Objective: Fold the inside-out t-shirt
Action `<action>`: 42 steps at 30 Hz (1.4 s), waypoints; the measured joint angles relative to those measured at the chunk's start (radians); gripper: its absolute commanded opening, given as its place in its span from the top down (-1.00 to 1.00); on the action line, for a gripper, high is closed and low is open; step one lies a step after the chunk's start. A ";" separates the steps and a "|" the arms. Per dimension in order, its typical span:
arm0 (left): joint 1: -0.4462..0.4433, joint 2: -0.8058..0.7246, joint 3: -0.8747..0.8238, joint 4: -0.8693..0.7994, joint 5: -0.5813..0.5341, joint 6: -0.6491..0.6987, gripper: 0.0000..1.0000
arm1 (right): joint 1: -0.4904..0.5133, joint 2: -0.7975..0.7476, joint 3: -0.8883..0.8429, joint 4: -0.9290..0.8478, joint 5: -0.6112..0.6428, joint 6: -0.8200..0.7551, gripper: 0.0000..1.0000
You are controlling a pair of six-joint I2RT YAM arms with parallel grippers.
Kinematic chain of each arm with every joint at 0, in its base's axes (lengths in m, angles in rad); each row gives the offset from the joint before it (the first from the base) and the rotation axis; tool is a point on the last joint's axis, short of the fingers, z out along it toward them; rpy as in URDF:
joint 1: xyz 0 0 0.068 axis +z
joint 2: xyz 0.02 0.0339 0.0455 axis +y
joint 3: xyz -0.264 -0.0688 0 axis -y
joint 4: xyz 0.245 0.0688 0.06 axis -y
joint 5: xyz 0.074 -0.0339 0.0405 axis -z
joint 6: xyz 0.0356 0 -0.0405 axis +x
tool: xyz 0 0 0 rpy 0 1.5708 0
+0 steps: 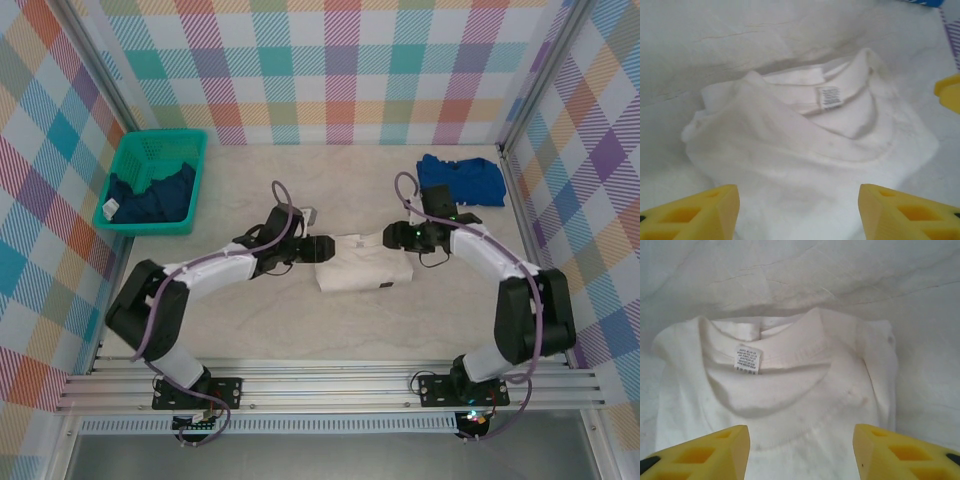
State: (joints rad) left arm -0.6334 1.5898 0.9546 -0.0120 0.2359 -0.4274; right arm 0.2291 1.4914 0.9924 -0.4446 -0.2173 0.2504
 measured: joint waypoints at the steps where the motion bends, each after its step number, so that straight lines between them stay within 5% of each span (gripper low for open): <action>1: -0.011 -0.005 -0.005 0.008 0.011 -0.003 -0.29 | -0.011 -0.006 -0.002 -0.010 0.003 0.002 -0.26; 7: -0.086 0.055 -0.029 0.039 0.043 -0.010 -0.28 | -0.101 0.085 0.002 -0.056 -0.035 0.003 -0.58; 15: -0.093 0.153 -0.058 0.072 0.043 -0.022 -0.27 | -0.095 0.236 0.004 -0.054 -0.176 0.008 -0.61; 25: -0.093 0.156 -0.058 0.081 0.043 -0.022 -0.27 | -0.082 0.283 0.017 -0.021 -0.213 0.054 -0.27; 42: -0.093 0.161 -0.055 0.084 0.029 -0.016 -0.28 | -0.036 0.341 0.050 0.076 -0.288 0.064 0.83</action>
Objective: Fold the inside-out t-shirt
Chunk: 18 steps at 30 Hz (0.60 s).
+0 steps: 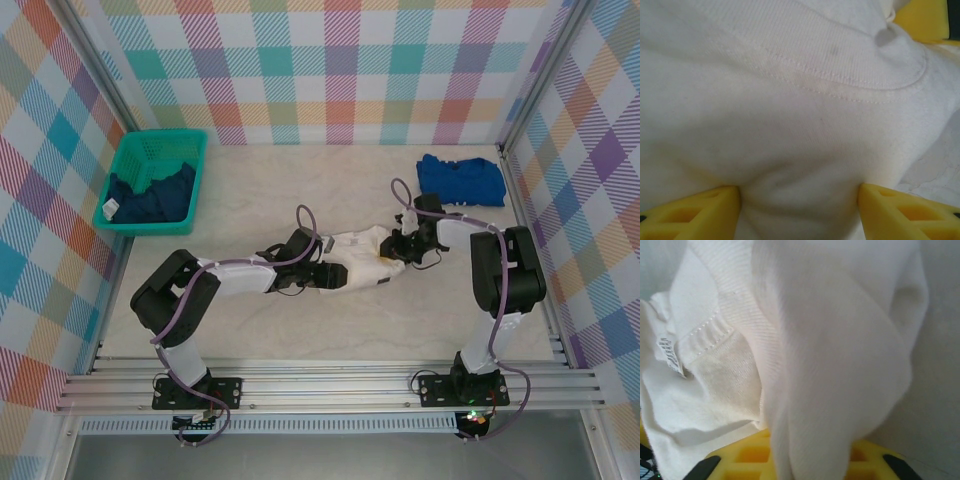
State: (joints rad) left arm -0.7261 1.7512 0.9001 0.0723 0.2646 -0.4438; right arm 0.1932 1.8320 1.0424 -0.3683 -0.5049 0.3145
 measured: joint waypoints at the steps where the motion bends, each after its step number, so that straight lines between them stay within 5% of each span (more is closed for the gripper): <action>1: 0.000 0.000 0.002 -0.005 -0.005 0.003 -0.29 | 0.000 0.000 0.008 -0.004 0.005 -0.010 0.86; 18: 0.045 -0.325 0.133 -0.248 -0.313 0.098 -0.40 | -0.050 -0.041 0.442 -0.237 0.367 -0.336 1.00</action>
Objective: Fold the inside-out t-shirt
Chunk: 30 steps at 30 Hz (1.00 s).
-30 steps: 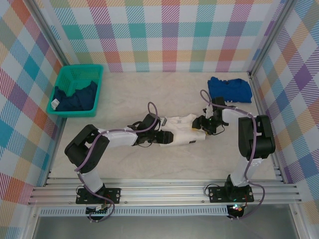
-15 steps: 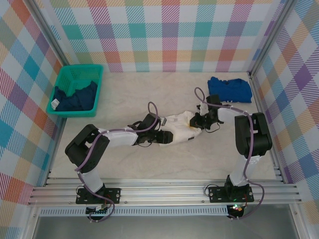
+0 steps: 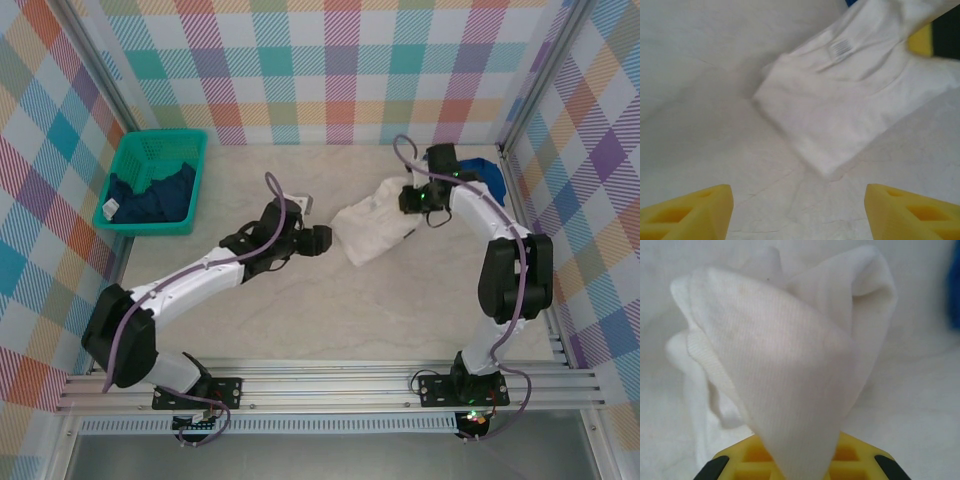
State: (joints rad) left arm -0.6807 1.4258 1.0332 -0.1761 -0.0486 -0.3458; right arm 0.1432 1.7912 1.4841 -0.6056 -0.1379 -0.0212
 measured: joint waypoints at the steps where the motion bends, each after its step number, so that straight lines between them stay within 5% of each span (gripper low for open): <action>1: 0.003 -0.011 0.000 -0.012 -0.016 0.003 -0.40 | -0.009 0.016 0.053 -0.010 0.011 -0.020 1.00; 18: 0.010 -0.047 -0.015 -0.134 -0.089 0.032 -0.41 | -0.097 0.355 0.712 -0.234 0.139 -0.206 1.00; 30: 0.010 -0.052 -0.015 -0.140 -0.092 0.045 -0.41 | -0.230 0.449 0.967 -0.370 0.095 -0.200 1.00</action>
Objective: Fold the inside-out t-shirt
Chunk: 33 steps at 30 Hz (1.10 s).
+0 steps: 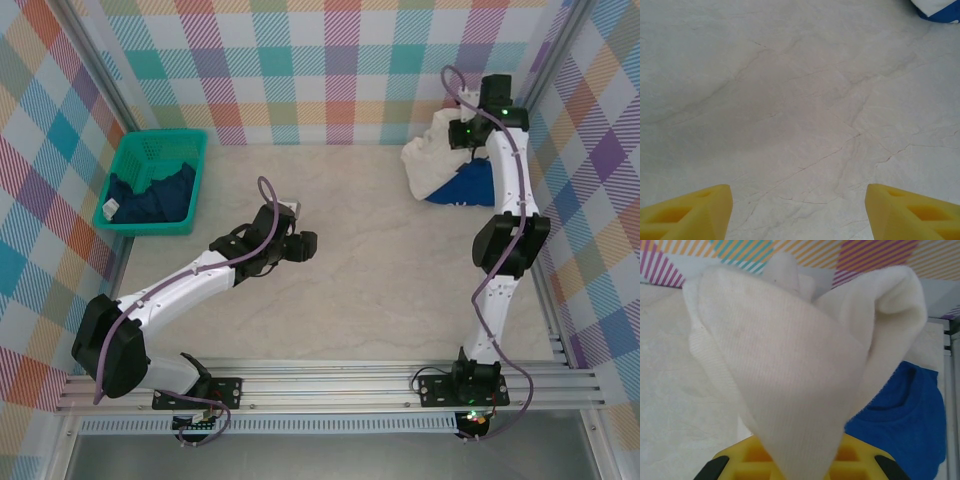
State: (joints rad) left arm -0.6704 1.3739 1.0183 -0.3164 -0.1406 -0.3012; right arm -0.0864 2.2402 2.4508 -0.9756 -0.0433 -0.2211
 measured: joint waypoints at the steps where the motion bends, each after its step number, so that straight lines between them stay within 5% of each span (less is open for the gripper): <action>1: 0.000 0.000 0.000 0.000 0.000 0.000 -0.41 | -0.016 0.008 0.010 -0.006 -0.006 0.003 1.00; 12: 0.000 0.023 0.000 0.000 0.012 0.000 -0.41 | -0.121 0.170 0.016 0.001 0.064 0.006 0.87; 15: 0.000 0.034 0.000 0.000 0.025 0.000 -0.41 | -0.124 0.224 0.016 0.042 0.137 0.006 0.72; 25: 0.000 0.065 0.000 -0.023 0.041 -0.001 -0.42 | -0.123 0.311 0.060 0.111 0.407 0.030 -0.31; 33: 0.003 0.007 -0.021 -0.019 -0.012 0.000 -0.53 | -0.115 0.097 -0.126 0.126 0.407 0.100 -0.49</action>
State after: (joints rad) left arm -0.6674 1.3808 0.9970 -0.3359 -0.1524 -0.3008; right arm -0.2012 2.3371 2.3249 -0.8501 0.3641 -0.1207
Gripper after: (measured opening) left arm 0.740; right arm 0.727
